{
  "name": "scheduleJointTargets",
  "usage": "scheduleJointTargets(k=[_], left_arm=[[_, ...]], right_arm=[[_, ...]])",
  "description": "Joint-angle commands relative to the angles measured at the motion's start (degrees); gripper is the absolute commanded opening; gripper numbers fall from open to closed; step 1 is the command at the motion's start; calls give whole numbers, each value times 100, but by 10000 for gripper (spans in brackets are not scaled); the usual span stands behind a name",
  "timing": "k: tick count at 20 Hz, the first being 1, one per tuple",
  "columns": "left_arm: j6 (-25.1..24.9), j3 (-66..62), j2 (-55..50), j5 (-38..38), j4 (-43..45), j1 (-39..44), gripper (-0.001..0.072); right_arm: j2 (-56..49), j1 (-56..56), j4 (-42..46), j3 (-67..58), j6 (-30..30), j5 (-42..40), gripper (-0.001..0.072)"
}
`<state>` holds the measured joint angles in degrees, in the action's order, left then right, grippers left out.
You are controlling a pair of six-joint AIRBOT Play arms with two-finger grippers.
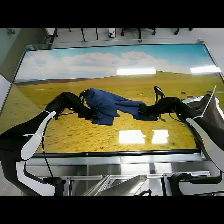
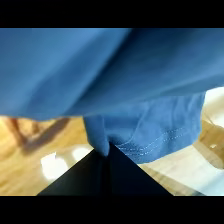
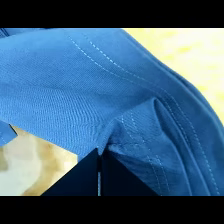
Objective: Fold the shirts.
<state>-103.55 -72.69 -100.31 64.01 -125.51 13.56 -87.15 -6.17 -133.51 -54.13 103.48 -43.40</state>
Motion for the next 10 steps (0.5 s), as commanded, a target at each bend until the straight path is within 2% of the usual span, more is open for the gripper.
scheduleJointTargets(k=[1, 5, 7, 10], left_arm=[[-17, 33, 2, -9, -57, 22, 14], [-15, -527, 763, 79, -66, -7, 13], [13, -1231, 1508, 323, -70, -105, 13], [407, -2627, 2763, 269, -48, -317, 13]], right_arm=[[-11, -4, -7, -39, 22, 68, 13], [721, 195, -24, -726, 20, -442, 12], [1626, 474, -22, -1495, 22, -684, 12], [3064, 997, 7, -2942, 323, -688, 13]])
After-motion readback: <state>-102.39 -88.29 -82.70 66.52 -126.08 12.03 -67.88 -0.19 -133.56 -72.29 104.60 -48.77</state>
